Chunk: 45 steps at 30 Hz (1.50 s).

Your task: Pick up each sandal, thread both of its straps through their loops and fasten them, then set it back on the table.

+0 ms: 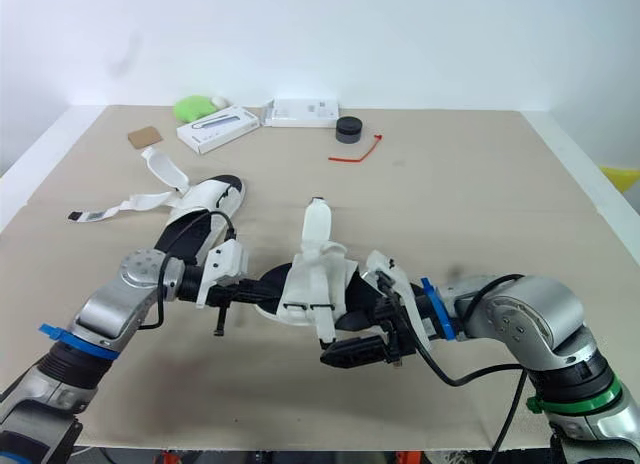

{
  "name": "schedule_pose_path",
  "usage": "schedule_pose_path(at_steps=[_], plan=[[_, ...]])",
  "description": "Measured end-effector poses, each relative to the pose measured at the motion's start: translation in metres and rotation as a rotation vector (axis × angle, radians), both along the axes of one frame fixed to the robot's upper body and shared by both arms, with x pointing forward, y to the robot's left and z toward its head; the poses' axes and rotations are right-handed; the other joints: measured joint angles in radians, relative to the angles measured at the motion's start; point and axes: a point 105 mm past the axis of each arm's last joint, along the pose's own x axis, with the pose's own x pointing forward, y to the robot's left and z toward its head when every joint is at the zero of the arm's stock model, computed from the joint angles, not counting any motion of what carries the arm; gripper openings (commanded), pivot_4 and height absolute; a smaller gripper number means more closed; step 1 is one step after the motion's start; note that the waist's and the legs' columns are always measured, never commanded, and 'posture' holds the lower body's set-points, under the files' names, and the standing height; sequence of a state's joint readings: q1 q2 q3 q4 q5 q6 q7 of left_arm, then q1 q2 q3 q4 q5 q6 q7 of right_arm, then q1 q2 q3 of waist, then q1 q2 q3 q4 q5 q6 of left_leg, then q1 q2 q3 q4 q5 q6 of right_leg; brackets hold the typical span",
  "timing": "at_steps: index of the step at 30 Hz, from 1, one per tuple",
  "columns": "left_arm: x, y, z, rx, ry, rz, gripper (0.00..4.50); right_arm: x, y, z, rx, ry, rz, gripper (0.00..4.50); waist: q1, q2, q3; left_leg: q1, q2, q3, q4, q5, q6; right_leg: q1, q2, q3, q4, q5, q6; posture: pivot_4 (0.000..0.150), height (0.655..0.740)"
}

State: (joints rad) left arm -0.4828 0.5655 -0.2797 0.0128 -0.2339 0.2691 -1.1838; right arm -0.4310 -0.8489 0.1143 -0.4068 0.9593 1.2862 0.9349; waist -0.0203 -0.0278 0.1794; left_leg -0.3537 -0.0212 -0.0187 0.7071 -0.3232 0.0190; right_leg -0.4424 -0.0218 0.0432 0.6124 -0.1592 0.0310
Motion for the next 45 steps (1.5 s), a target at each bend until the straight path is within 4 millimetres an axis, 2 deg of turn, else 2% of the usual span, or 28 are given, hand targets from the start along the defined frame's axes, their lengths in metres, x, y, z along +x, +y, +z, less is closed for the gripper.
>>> schedule_pose_path(at_steps=[9, 12, 19, 20, 28, 45], plan=[[0.010, 0.002, 0.002, 0.004, -0.034, 0.031, 0.00, 0.009, 0.006, -0.001, 0.006, 0.012, -0.020, 4.39, -0.001, 0.000, 0.000, 0.000, 0.000, 0.000, 0.000, 0.000, 0.000, 0.000, 0.000, 0.000, 0.000, 0.001, -0.001, 0.150, 0.7400], [0.011, 0.003, 0.002, 0.005, -0.035, 0.041, 0.00, 0.012, 0.012, -0.003, 0.020, 0.038, -0.032, 3.55, -0.001, 0.000, 0.000, 0.000, 0.001, 0.000, 0.000, 0.001, 0.001, 0.000, 0.000, 0.000, 0.000, 0.002, -0.002, 0.150, 0.7400], [0.008, 0.002, 0.001, -0.002, -0.033, 0.045, 0.00, 0.020, 0.022, -0.001, 0.020, 0.040, -0.049, 0.18, 0.000, 0.000, 0.000, -0.001, 0.000, -0.001, 0.000, 0.001, 0.001, 0.000, 0.000, 0.000, 0.000, 0.003, -0.005, 0.150, 0.7400], [0.007, 0.002, 0.001, -0.003, -0.035, 0.044, 0.00, 0.020, 0.022, -0.001, 0.014, 0.042, -0.054, 0.03, 0.000, 0.000, 0.000, -0.001, 0.000, -0.001, 0.000, 0.000, 0.001, 0.000, 0.000, 0.000, 0.000, 0.004, -0.006, 0.150, 0.7400], [0.006, 0.001, 0.002, -0.005, -0.035, 0.042, 0.00, 0.016, 0.016, -0.006, -0.037, 0.047, -0.032, 0.03, 0.000, 0.000, 0.000, -0.001, 0.000, -0.001, 0.000, 0.000, 0.001, 0.000, -0.001, 0.000, -0.001, 0.004, -0.006, 0.150, 0.7400], [0.005, -0.001, 0.002, -0.010, -0.033, 0.040, 0.00, -0.016, 0.007, -0.010, -0.127, -0.008, 0.201, 0.03, 0.000, 0.000, 0.000, -0.001, 0.000, -0.001, 0.000, 0.000, 0.001, 0.000, -0.001, -0.001, -0.001, 0.000, -0.001, 0.150, 0.7400]])
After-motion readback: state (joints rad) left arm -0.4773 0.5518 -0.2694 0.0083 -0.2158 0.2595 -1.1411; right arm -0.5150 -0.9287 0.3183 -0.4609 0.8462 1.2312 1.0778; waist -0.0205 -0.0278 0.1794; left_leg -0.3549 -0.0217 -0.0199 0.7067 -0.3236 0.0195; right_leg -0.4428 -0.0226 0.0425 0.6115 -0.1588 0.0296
